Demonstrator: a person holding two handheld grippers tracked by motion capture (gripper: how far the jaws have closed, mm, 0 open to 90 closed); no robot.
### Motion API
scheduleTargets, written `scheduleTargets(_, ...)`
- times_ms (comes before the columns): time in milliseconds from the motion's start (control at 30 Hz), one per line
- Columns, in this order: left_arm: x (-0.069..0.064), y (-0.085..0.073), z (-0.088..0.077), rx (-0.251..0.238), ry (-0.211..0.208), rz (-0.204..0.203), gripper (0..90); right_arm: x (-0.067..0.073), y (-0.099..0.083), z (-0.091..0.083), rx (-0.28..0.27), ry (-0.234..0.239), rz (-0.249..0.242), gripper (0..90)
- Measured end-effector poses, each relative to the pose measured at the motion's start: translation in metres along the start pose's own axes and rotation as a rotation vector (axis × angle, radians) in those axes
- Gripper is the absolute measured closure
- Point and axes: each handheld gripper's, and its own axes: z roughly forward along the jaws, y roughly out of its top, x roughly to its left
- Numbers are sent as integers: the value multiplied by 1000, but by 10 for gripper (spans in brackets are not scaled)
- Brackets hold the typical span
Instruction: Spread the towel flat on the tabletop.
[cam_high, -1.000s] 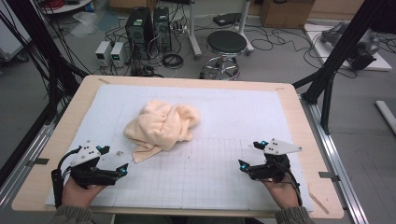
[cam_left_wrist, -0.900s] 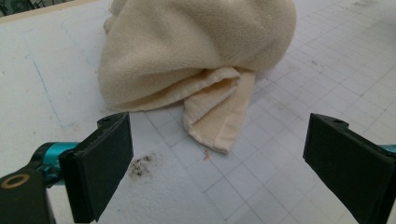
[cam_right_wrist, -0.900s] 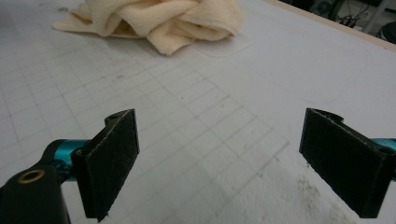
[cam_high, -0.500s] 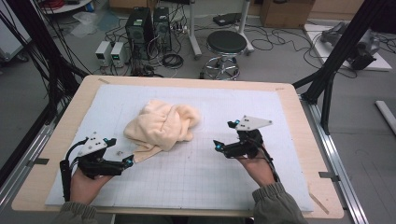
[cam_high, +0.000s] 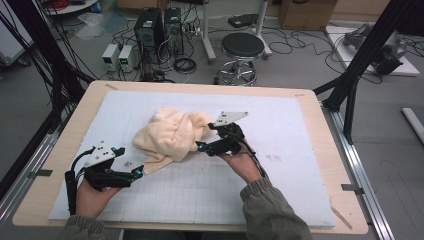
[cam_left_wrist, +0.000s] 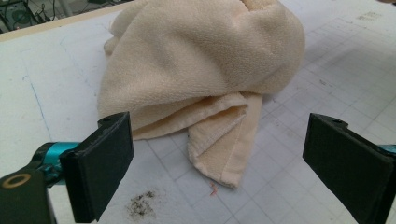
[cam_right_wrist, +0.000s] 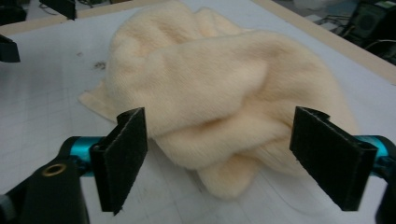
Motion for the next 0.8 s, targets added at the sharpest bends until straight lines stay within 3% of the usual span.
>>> scheduleTargets(100,1,0,-1,0,2,-1,91,6,6,27,40,34,-28,261)
scheduleTargets(233,1,-1,-2,-1,4,-1,92,9,6,44,71,50,-53,361)
scheduleTargets(400,2,-2,-1,7,-5,3,98,5,5,50,105,69,-37,677)
scheduleTargets(467,1,-2,-1,1,-4,1,99,2,6,45,110,79,-33,747)
scheduleTargets(633,0,-1,-2,0,-3,6,101,2,10,21,84,86,-50,769)
scheduleTargets(733,-2,-1,-3,-7,-2,9,102,5,9,0,81,86,-61,774)
scheduleTargets(800,-3,0,-2,-7,-7,15,103,8,3,-25,81,81,-71,774)
